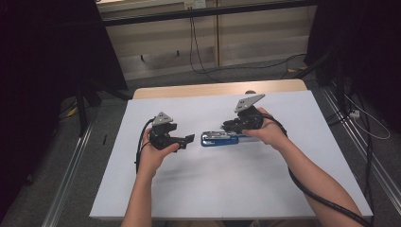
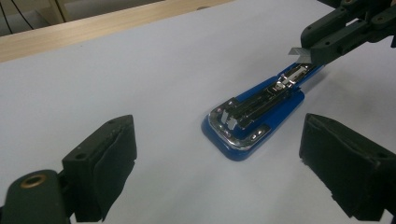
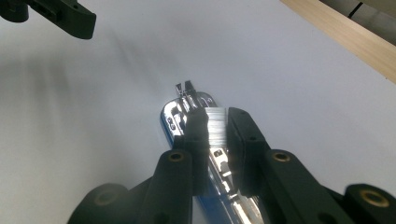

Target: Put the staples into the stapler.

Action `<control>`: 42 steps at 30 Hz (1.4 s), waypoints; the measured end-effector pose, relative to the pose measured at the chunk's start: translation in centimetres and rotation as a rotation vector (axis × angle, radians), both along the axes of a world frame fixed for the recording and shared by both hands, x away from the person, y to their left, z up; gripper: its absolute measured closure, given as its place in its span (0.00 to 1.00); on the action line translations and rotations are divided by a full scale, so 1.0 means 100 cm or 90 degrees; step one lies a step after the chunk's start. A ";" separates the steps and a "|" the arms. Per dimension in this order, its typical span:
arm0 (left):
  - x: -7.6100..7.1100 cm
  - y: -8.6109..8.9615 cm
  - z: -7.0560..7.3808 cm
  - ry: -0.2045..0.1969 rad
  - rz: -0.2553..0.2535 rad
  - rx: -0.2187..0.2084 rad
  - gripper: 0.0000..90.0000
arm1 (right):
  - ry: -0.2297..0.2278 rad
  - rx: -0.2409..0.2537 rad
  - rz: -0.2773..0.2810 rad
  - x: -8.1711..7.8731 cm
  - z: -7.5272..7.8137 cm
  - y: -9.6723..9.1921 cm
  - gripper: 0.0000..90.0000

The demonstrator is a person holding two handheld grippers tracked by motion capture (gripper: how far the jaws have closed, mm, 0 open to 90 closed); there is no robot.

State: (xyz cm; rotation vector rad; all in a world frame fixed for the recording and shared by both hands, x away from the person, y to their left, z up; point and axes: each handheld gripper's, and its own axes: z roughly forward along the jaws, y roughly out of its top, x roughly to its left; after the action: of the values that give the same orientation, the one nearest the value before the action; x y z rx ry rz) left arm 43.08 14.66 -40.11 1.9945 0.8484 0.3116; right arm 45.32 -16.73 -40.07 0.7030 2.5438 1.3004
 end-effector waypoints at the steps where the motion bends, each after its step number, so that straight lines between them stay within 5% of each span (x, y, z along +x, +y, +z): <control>1: 0.000 0.000 0.000 0.002 -0.001 0.000 0.12 | -0.001 -0.002 0.003 0.001 0.000 0.000 0.88; 42: -0.002 0.001 -0.005 0.014 0.000 0.000 0.12 | 0.001 -0.007 0.118 0.029 -0.008 0.009 0.88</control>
State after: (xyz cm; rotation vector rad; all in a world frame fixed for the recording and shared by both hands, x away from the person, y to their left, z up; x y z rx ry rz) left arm 42.89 14.78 -40.57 2.0009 0.8619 0.2896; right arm 48.24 -15.86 -40.86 0.4758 2.6687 1.3403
